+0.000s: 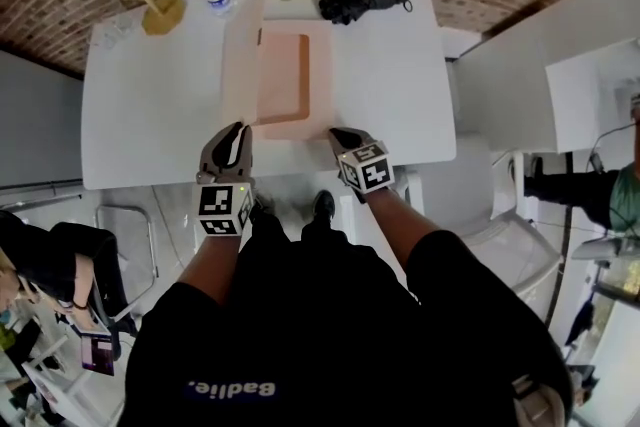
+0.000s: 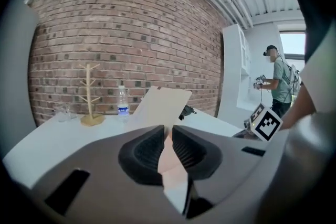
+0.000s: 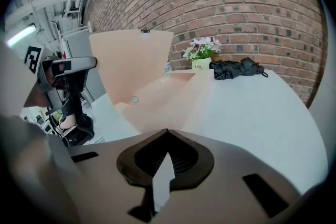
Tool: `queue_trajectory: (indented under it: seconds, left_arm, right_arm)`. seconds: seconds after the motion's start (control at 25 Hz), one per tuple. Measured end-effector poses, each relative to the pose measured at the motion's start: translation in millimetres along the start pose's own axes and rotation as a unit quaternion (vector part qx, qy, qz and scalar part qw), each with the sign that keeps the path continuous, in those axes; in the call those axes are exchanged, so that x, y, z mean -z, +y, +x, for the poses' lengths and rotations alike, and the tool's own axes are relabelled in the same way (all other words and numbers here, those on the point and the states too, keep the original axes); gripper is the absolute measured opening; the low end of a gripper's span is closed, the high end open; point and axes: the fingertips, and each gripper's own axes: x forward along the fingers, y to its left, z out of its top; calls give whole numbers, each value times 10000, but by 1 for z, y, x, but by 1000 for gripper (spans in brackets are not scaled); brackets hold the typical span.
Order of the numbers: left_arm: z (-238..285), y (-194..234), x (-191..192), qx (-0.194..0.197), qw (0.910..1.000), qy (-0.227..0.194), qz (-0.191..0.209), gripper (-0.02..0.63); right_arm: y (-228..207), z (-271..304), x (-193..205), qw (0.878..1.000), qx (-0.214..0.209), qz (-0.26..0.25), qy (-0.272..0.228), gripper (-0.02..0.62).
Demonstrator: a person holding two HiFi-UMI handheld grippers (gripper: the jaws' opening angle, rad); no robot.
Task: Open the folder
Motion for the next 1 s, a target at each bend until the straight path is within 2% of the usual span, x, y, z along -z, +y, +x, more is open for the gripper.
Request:
queue_trajectory:
  seconds: [0.16, 0.52, 0.8, 1.0]
  left_arm:
    - [-13, 28, -1, -300, 9983, -107, -497, 43]
    - [-31, 100, 7, -1149, 9877, -135, -1051, 18]
    - [-33, 128, 18, -1428, 9823, -61, -1209, 9]
    - [-37, 151, 30, -1660, 9739, -19, -1545, 8]
  right_arm:
    - [1, 0, 2, 10000, 16, -31, 29, 28]
    - [3, 1, 1, 9999, 43, -137, 55, 28]
    - [2, -1, 1, 9998, 105, -161, 112, 28]
    - [3, -2, 3, 9997, 110, -169, 160, 28]
